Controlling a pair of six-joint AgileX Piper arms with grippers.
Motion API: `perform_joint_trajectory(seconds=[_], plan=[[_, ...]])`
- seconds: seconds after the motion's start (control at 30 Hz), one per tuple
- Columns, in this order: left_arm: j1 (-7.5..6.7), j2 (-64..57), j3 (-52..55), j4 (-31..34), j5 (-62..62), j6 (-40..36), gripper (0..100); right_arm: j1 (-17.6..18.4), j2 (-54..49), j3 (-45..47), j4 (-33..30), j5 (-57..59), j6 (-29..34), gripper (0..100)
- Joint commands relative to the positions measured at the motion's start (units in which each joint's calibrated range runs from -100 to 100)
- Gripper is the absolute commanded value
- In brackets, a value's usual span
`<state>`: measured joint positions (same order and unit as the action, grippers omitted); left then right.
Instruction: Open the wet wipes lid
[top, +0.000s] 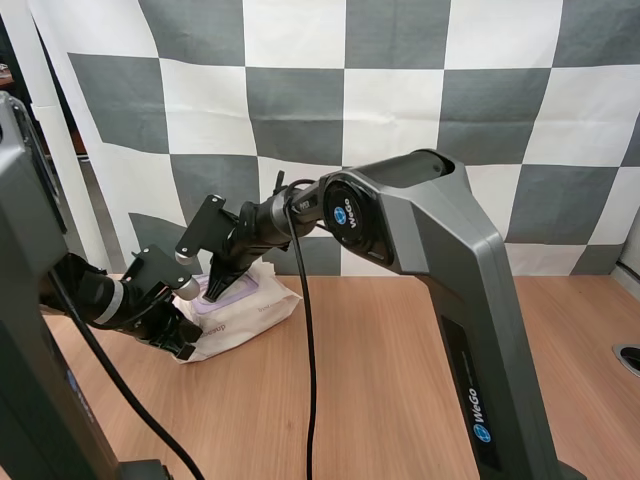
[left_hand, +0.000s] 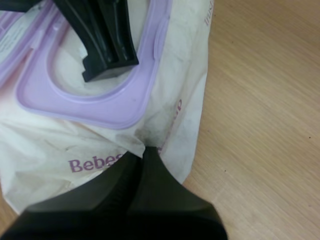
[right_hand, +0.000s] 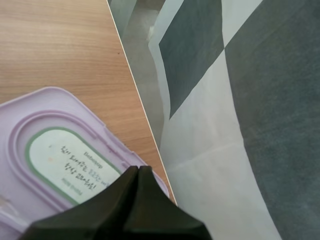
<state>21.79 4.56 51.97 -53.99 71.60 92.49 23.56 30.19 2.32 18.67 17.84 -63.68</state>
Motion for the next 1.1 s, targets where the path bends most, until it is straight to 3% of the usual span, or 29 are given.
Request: perform_joint_trajectory(seconds=[0.0, 0.13, 0.33, 0.57, 0.67, 0.73, 0.77, 0.87, 1.07], plan=[[-0.05, 0.08, -0.04, 0.0, -0.07, 0.82, 0, 0.03, 0.3, 0.13, -0.15, 1.49, -0.08, 0], [-0.05, 0.08, -0.04, 0.0, -0.07, 0.82, 0, 0.03, -2.47, 0.13, 0.2, 2.29, 0.51, 0], [-0.05, -0.05, -0.04, 0.0, 2.18, 0.82, 0, -0.05, -12.37, 0.13, -1.43, 7.61, 7.25, 0], [-0.05, -0.43, -0.04, 0.15, 6.9, 0.82, 1, -0.05, -24.94, 0.13, -18.67, 15.41, 22.63, 0], [-0.05, -0.43, -0.04, 2.57, 8.36, 0.82, 19, -0.05, -29.06, 0.13, -26.18, 19.69, 27.72, 0], [-0.05, -0.43, -0.04, 3.46, 9.26, 0.82, 38, -0.05, -32.34, 0.13, -31.12, 23.81, 31.69, 0], [0.04, -0.68, -0.04, 3.42, 9.45, 0.82, 75, -0.05, -36.38, 0.13, -35.99, 28.28, 35.06, 0], [0.04, -1.43, -0.04, 3.42, 9.99, 0.82, 99, -0.05, -40.0, 0.13, -38.71, 32.06, 37.13, 0], [0.04, -10.72, -0.04, 3.2, 21.11, 0.82, 100, -0.05, -51.96, 0.13, -42.92, 47.62, 40.19, 0]])
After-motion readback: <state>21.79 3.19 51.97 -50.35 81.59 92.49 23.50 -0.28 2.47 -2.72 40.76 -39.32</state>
